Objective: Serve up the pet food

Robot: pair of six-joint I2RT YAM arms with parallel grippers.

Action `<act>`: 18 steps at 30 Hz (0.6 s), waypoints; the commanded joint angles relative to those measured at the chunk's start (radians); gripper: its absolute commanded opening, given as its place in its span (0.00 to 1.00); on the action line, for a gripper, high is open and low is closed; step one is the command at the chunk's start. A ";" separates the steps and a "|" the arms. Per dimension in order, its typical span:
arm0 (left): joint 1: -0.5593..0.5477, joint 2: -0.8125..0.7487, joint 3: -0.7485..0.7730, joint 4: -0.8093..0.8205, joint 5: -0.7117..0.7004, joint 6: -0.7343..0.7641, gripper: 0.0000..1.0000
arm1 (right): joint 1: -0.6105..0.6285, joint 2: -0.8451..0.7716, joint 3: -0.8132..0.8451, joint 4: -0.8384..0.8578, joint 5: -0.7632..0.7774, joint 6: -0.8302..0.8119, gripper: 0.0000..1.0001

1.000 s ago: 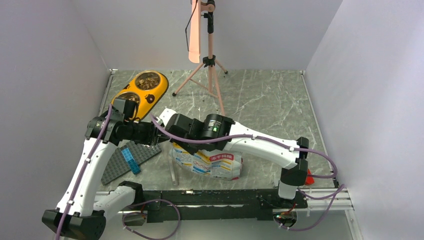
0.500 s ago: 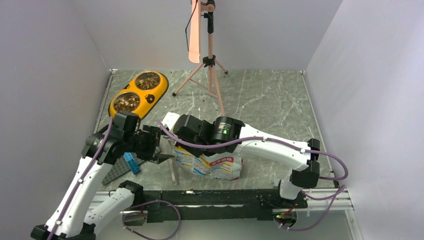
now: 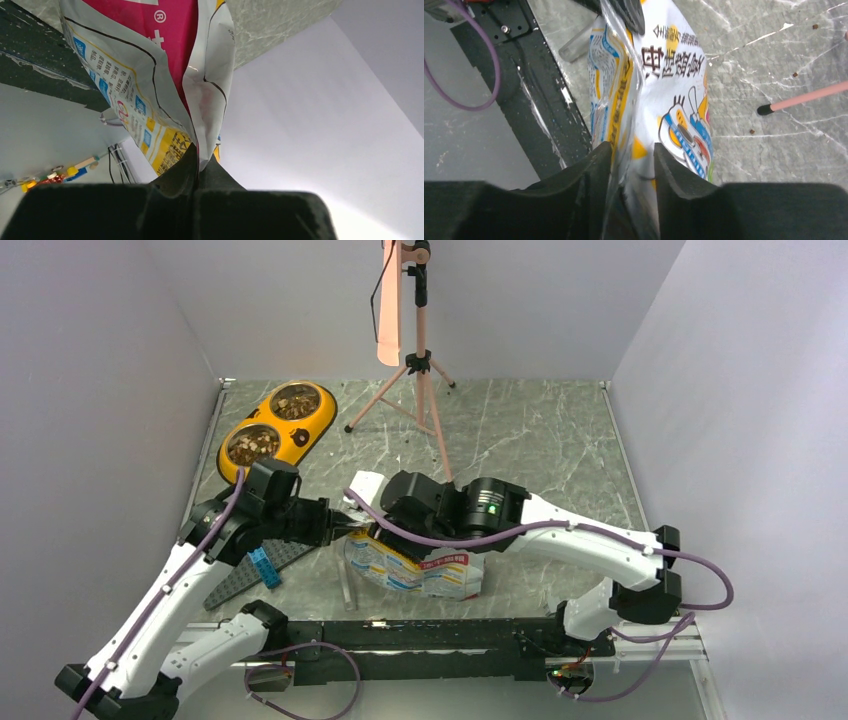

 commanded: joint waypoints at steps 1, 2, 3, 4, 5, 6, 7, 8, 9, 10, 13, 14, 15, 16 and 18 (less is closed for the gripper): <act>0.027 -0.064 0.005 0.026 -0.074 -0.088 0.00 | -0.002 -0.052 -0.007 -0.082 -0.016 -0.025 0.45; 0.037 -0.075 -0.010 0.028 -0.061 -0.094 0.00 | -0.002 -0.045 0.002 -0.091 -0.018 -0.026 0.47; 0.048 -0.089 -0.024 0.031 -0.051 -0.101 0.00 | -0.002 -0.037 0.014 -0.102 -0.019 -0.026 0.47; 0.059 -0.100 -0.036 0.036 -0.043 -0.109 0.00 | -0.001 -0.026 0.029 -0.116 -0.021 -0.026 0.48; 0.070 -0.113 -0.046 0.041 -0.036 -0.116 0.00 | -0.002 -0.018 0.045 -0.131 -0.022 -0.026 0.47; 0.080 -0.122 -0.052 0.047 -0.032 -0.122 0.00 | -0.002 -0.013 0.056 -0.141 -0.026 -0.026 0.48; 0.088 -0.128 -0.051 0.054 -0.032 -0.124 0.00 | -0.002 -0.010 0.064 -0.152 -0.029 -0.024 0.47; 0.095 -0.130 -0.044 0.056 -0.036 -0.124 0.00 | -0.002 -0.010 0.066 -0.162 -0.031 -0.016 0.46; 0.102 -0.127 -0.036 0.049 -0.040 -0.121 0.00 | -0.002 -0.016 0.065 -0.174 -0.027 -0.011 0.44; 0.110 -0.121 -0.024 0.041 -0.044 -0.113 0.00 | -0.002 -0.027 0.057 -0.180 -0.018 -0.005 0.40; 0.144 -0.096 0.001 0.015 -0.024 -0.080 0.00 | -0.002 -0.070 0.016 -0.199 0.028 0.015 0.00; 0.155 -0.088 0.005 0.010 -0.002 -0.068 0.00 | -0.002 -0.091 0.000 -0.205 0.039 0.021 0.00; 0.170 -0.081 0.008 0.007 0.012 -0.056 0.00 | -0.002 -0.114 -0.017 -0.205 0.042 0.024 0.00; 0.182 -0.076 0.010 0.003 0.022 -0.044 0.00 | -0.002 -0.139 -0.038 -0.200 0.054 0.031 0.00; 0.194 -0.071 0.014 -0.002 0.028 -0.033 0.00 | -0.002 -0.178 -0.094 -0.202 0.073 0.041 0.00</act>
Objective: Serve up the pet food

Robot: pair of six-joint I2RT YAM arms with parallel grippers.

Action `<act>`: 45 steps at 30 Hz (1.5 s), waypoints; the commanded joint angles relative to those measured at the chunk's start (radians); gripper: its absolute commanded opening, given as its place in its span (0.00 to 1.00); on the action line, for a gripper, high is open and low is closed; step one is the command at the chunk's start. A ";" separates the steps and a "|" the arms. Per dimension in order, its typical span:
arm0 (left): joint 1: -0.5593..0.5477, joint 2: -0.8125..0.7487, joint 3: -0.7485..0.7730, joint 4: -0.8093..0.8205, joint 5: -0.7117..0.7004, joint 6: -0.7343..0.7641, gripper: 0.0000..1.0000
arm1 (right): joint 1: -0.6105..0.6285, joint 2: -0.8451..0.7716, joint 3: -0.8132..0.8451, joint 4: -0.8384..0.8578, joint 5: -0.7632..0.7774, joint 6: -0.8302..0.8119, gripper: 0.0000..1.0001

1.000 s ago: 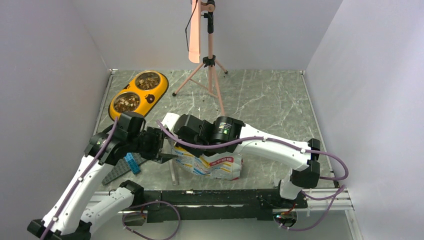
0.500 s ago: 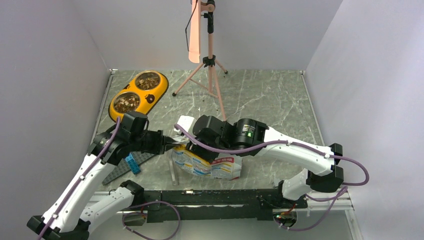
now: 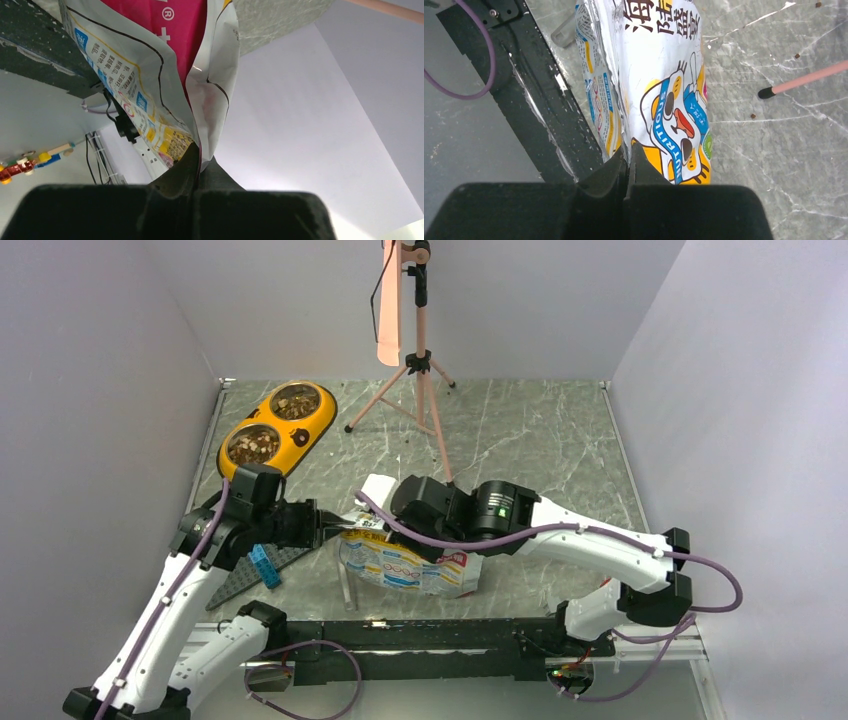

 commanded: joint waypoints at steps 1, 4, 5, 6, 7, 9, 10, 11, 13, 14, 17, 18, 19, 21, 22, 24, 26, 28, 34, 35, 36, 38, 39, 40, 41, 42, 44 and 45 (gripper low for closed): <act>0.065 0.001 0.067 0.023 -0.060 0.003 0.00 | -0.002 -0.138 -0.076 -0.135 0.089 0.035 0.00; 0.067 0.000 0.063 0.023 -0.060 0.003 0.00 | -0.002 -0.164 -0.120 -0.181 0.136 0.068 0.30; 0.069 0.002 0.060 0.025 -0.055 0.003 0.00 | -0.002 -0.181 -0.136 -0.184 0.145 0.077 0.31; 0.070 0.003 0.058 0.026 -0.052 0.006 0.00 | -0.002 -0.198 -0.149 -0.185 0.155 0.087 0.31; 0.070 0.005 0.058 0.023 -0.046 0.008 0.00 | -0.002 -0.216 -0.159 -0.189 0.166 0.100 0.30; 0.070 0.009 0.061 0.014 -0.040 0.015 0.00 | -0.004 -0.238 -0.172 -0.197 0.176 0.123 0.14; 0.070 0.011 0.062 0.008 -0.038 0.017 0.00 | -0.004 -0.248 -0.176 -0.198 0.174 0.129 0.00; 0.070 0.010 0.063 0.004 -0.039 0.017 0.00 | -0.004 -0.260 -0.178 -0.202 0.169 0.138 0.00; 0.070 0.008 0.065 0.003 -0.043 0.013 0.00 | -0.004 -0.303 -0.197 -0.166 0.131 0.129 0.00; 0.070 0.008 0.066 0.003 -0.045 0.011 0.00 | -0.004 -0.319 -0.204 -0.160 0.133 0.135 0.00; 0.072 0.017 0.073 0.006 -0.040 0.017 0.00 | -0.004 -0.329 -0.194 -0.152 0.167 0.129 0.00; 0.072 0.023 0.079 0.005 -0.032 0.021 0.00 | -0.004 -0.321 -0.178 -0.137 0.160 0.115 0.12; 0.072 0.031 0.085 0.002 -0.025 0.026 0.00 | -0.004 -0.305 -0.157 -0.116 0.145 0.096 0.26; 0.072 0.047 0.099 -0.008 -0.012 0.036 0.00 | -0.003 -0.256 -0.110 -0.056 0.107 0.056 0.47; 0.073 0.054 0.105 -0.013 -0.006 0.041 0.00 | -0.004 -0.221 -0.077 -0.023 0.070 0.037 0.51; 0.073 0.062 0.109 -0.014 0.002 0.046 0.00 | -0.002 -0.139 -0.028 0.032 0.018 0.008 0.57; 0.072 0.063 0.108 -0.012 0.009 0.043 0.00 | -0.001 -0.048 0.019 0.100 -0.015 -0.025 0.63; 0.073 0.062 0.109 -0.014 0.019 0.042 0.00 | 0.002 0.017 0.084 0.137 -0.017 -0.039 0.68; 0.072 0.041 0.102 -0.015 0.022 0.028 0.00 | 0.012 0.230 0.265 0.120 0.169 -0.070 0.73; 0.072 0.037 0.099 -0.013 0.022 0.024 0.00 | 0.014 0.249 0.277 0.111 0.209 -0.068 0.73; 0.073 0.033 0.093 -0.009 0.023 0.017 0.00 | 0.016 0.262 0.281 0.102 0.244 -0.066 0.71; 0.072 0.023 0.086 -0.003 0.020 0.009 0.00 | 0.020 0.280 0.281 0.080 0.320 -0.064 0.66; 0.072 0.021 0.085 -0.003 0.017 0.005 0.00 | 0.026 0.284 0.277 0.069 0.359 -0.065 0.61; 0.072 0.019 0.083 -0.004 0.014 0.001 0.00 | 0.034 0.284 0.268 0.059 0.393 -0.071 0.55; 0.072 0.018 0.083 -0.005 0.010 -0.002 0.00 | 0.044 0.279 0.255 0.055 0.427 -0.077 0.47; 0.072 0.017 0.081 -0.004 0.008 -0.004 0.00 | 0.052 0.269 0.241 0.055 0.453 -0.086 0.36; 0.073 0.017 0.077 -0.002 0.006 -0.006 0.00 | 0.065 0.243 0.213 0.052 0.475 -0.115 0.02; 0.073 0.018 0.076 -0.003 0.005 -0.006 0.00 | 0.069 0.231 0.208 0.034 0.456 -0.127 0.00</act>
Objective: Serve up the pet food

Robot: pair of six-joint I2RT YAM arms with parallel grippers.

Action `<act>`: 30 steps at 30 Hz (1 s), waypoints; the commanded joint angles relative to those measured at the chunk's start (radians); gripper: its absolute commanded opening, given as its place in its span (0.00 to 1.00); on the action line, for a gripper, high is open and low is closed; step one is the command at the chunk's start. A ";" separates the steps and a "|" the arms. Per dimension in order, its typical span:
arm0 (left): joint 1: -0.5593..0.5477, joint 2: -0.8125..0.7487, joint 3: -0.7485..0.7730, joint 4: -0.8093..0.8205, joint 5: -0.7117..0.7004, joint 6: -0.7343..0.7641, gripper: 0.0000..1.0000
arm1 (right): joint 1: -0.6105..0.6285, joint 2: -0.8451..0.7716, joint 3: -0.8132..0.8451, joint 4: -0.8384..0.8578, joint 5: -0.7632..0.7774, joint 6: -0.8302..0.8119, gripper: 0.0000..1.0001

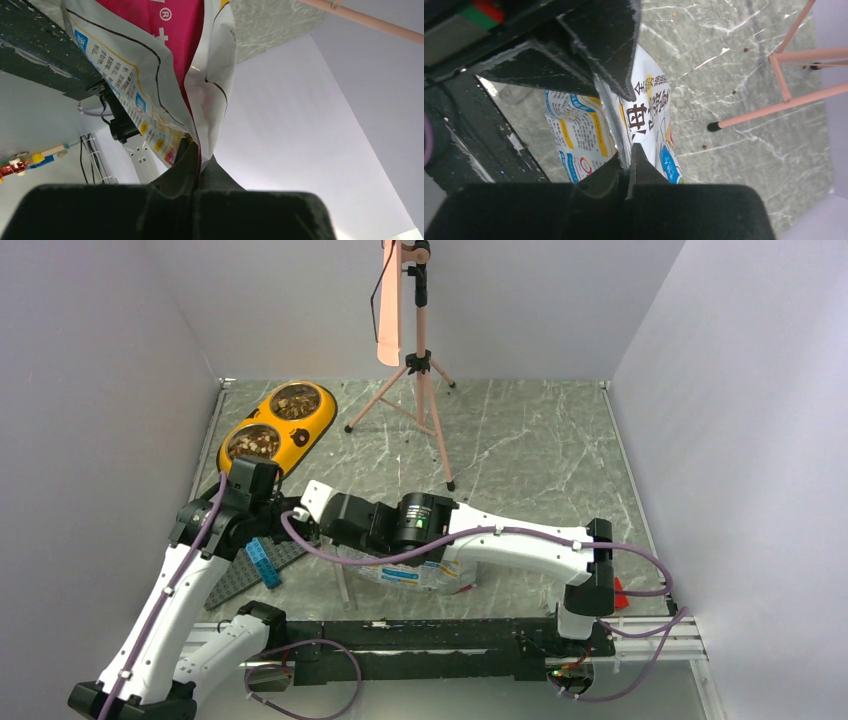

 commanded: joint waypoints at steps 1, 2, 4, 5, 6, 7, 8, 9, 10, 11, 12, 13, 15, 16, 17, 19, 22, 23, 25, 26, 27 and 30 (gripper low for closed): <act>0.022 -0.035 0.028 0.034 -0.025 -0.042 0.00 | 0.004 -0.082 -0.017 -0.071 0.144 -0.082 0.00; 0.025 -0.035 0.027 0.033 -0.025 -0.041 0.00 | 0.004 -0.102 -0.029 -0.063 0.118 -0.080 0.00; 0.028 -0.036 0.026 0.029 -0.028 -0.038 0.00 | -0.009 -0.151 -0.060 -0.033 0.041 -0.073 0.00; 0.028 -0.036 0.029 0.024 -0.030 -0.038 0.00 | -0.020 -0.165 -0.062 -0.042 0.026 -0.052 0.00; 0.030 -0.039 0.031 0.020 -0.033 -0.036 0.00 | -0.032 -0.175 -0.070 -0.049 0.013 -0.035 0.00; 0.030 -0.040 0.031 0.017 -0.034 -0.036 0.00 | -0.036 -0.190 -0.088 -0.051 -0.003 -0.033 0.04; 0.030 -0.042 0.031 0.015 -0.034 -0.036 0.00 | -0.037 -0.217 -0.122 -0.030 -0.009 -0.041 0.23; 0.032 -0.044 0.029 0.016 -0.033 -0.036 0.00 | -0.036 -0.240 -0.154 -0.012 -0.003 -0.044 0.37; 0.032 -0.045 0.028 0.015 -0.032 -0.036 0.00 | -0.037 -0.257 -0.175 -0.003 0.001 -0.043 0.40; 0.033 -0.047 0.027 0.012 -0.031 -0.035 0.00 | -0.036 -0.270 -0.191 -0.001 0.005 -0.051 0.40; 0.033 -0.047 0.028 0.008 -0.031 -0.034 0.00 | -0.037 -0.273 -0.201 -0.007 0.013 -0.054 0.28; 0.032 -0.048 0.028 0.007 -0.031 -0.033 0.00 | -0.036 -0.274 -0.205 -0.017 0.027 -0.054 0.12; 0.033 -0.048 0.028 0.013 -0.029 -0.027 0.00 | -0.035 -0.290 -0.218 -0.025 0.025 -0.054 0.00; 0.032 -0.049 0.025 0.023 -0.026 -0.022 0.00 | -0.035 -0.303 -0.224 -0.006 0.009 -0.065 0.00; 0.031 -0.047 0.019 0.046 -0.017 -0.014 0.00 | -0.035 -0.308 -0.221 0.000 -0.008 -0.063 0.00; 0.020 -0.037 0.016 0.065 -0.001 0.003 0.06 | -0.035 -0.305 -0.204 0.002 -0.034 -0.049 0.00; -0.039 -0.010 0.057 0.045 -0.037 0.016 0.35 | -0.034 -0.306 -0.189 0.031 -0.066 -0.028 0.00; -0.069 -0.004 0.069 0.046 -0.056 0.011 0.44 | -0.033 -0.308 -0.186 0.043 -0.072 -0.024 0.00; -0.132 0.009 0.073 0.060 -0.080 -0.014 0.55 | -0.034 -0.306 -0.175 0.051 -0.077 -0.021 0.00; -0.152 0.010 0.063 0.072 -0.085 -0.025 0.57 | -0.034 -0.300 -0.168 0.051 -0.080 -0.022 0.00; -0.169 0.012 0.049 0.087 -0.089 -0.036 0.57 | -0.034 -0.295 -0.164 0.049 -0.085 -0.023 0.00; -0.199 -0.003 0.006 0.146 -0.105 -0.066 0.44 | -0.034 -0.287 -0.158 0.036 -0.092 -0.028 0.00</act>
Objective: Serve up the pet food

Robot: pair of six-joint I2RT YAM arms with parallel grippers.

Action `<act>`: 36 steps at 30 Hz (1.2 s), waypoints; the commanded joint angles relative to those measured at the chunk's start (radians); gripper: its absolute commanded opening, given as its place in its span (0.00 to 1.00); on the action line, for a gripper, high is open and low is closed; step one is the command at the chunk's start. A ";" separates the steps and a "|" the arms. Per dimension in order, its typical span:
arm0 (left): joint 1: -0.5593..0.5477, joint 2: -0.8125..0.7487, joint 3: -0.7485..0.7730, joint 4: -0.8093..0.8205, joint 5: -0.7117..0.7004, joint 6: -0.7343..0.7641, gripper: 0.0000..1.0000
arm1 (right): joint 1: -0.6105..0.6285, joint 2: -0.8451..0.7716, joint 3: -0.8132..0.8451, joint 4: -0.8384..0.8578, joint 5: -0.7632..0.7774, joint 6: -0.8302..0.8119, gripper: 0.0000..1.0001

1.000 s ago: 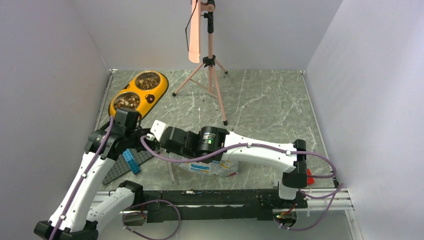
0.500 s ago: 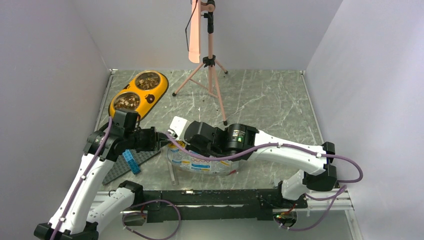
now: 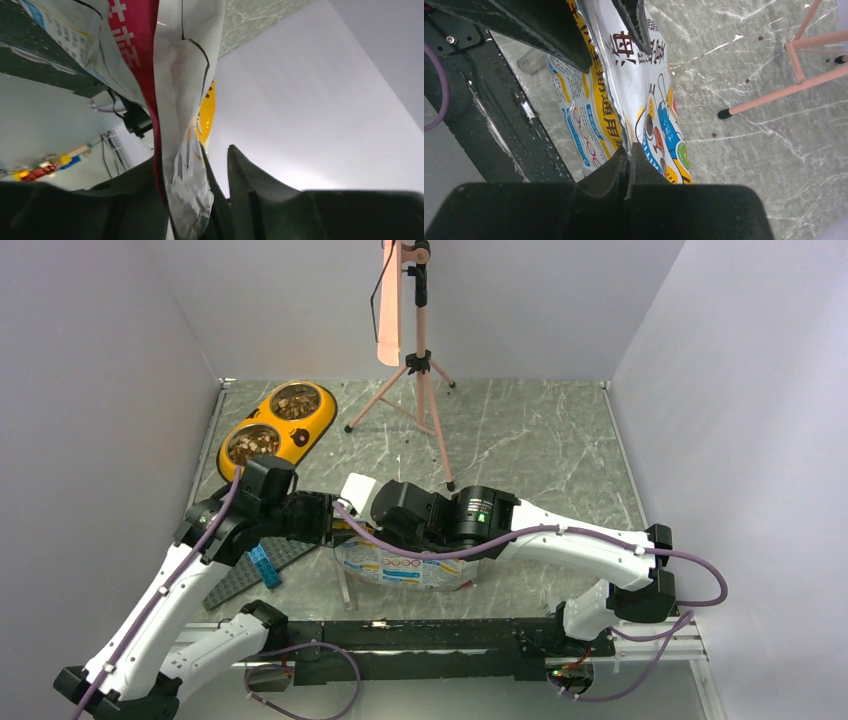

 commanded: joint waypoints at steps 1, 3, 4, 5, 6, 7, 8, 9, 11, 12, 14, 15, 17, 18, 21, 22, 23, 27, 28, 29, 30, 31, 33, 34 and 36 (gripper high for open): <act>-0.036 -0.020 -0.035 0.099 -0.060 -0.056 0.28 | -0.008 -0.037 0.052 -0.010 0.017 -0.003 0.00; -0.036 -0.050 -0.046 0.117 -0.114 -0.077 0.11 | -0.010 -0.054 0.031 -0.041 0.031 -0.003 0.06; -0.035 -0.064 -0.050 0.123 -0.132 -0.088 0.05 | -0.010 -0.073 0.006 -0.041 0.037 -0.005 0.13; -0.033 -0.078 -0.054 0.131 -0.150 -0.096 0.00 | -0.009 -0.099 -0.021 -0.036 0.042 -0.010 0.20; -0.033 -0.087 -0.054 0.129 -0.159 -0.100 0.00 | -0.010 -0.128 -0.050 -0.031 0.041 -0.014 0.25; -0.034 -0.092 -0.052 0.119 -0.162 -0.106 0.00 | -0.009 -0.152 -0.076 -0.029 0.041 -0.019 0.28; -0.033 -0.092 -0.049 0.106 -0.156 -0.109 0.00 | -0.010 -0.172 -0.098 -0.031 0.045 -0.021 0.31; -0.033 -0.091 -0.045 0.097 -0.151 -0.110 0.00 | -0.011 -0.187 -0.118 -0.034 0.055 -0.021 0.32; -0.033 -0.088 -0.039 0.083 -0.137 -0.109 0.00 | -0.017 -0.199 -0.144 -0.045 0.087 -0.015 0.30; -0.033 -0.084 -0.035 0.074 -0.134 -0.109 0.00 | -0.019 -0.200 -0.150 -0.050 0.102 -0.010 0.23; -0.032 -0.081 -0.028 0.057 -0.136 -0.111 0.00 | -0.019 -0.200 -0.156 -0.060 0.155 0.008 0.00; -0.032 -0.082 -0.027 0.050 -0.140 -0.115 0.00 | -0.020 -0.208 -0.160 -0.063 0.160 0.007 0.00; -0.029 -0.086 -0.029 0.046 -0.143 -0.126 0.00 | -0.021 -0.235 -0.172 -0.059 0.162 0.017 0.00; -0.028 -0.088 -0.031 0.047 -0.142 -0.130 0.00 | -0.023 -0.253 -0.179 -0.050 0.156 0.022 0.00; -0.023 -0.091 -0.033 0.040 -0.140 -0.133 0.00 | -0.053 -0.273 -0.182 -0.075 0.169 0.073 0.00; -0.021 -0.092 -0.032 0.037 -0.140 -0.134 0.00 | -0.071 -0.275 -0.181 -0.095 0.171 0.088 0.00; -0.019 -0.093 -0.034 0.034 -0.138 -0.136 0.00 | -0.074 -0.282 -0.187 -0.108 0.171 0.091 0.09; -0.012 -0.100 -0.044 0.038 -0.131 -0.145 0.00 | -0.074 -0.347 -0.242 -0.105 0.164 0.076 0.23; -0.012 -0.102 -0.045 0.039 -0.130 -0.147 0.00 | -0.074 -0.354 -0.250 -0.117 0.181 0.080 0.23; -0.010 -0.102 -0.046 0.039 -0.128 -0.147 0.00 | -0.074 -0.356 -0.258 -0.131 0.198 0.079 0.19; -0.008 -0.102 -0.044 0.036 -0.128 -0.146 0.00 | -0.074 -0.356 -0.268 -0.147 0.233 0.080 0.03; -0.005 -0.100 -0.042 0.033 -0.128 -0.145 0.00 | -0.074 -0.355 -0.275 -0.167 0.261 0.094 0.00; -0.001 -0.095 -0.034 0.028 -0.126 -0.142 0.00 | -0.075 -0.381 -0.283 -0.180 0.261 0.108 0.00; 0.001 -0.093 -0.031 0.027 -0.126 -0.141 0.00 | -0.074 -0.401 -0.287 -0.165 0.252 0.106 0.00; 0.005 -0.089 -0.028 0.026 -0.126 -0.138 0.00 | -0.075 -0.426 -0.285 -0.169 0.240 0.117 0.00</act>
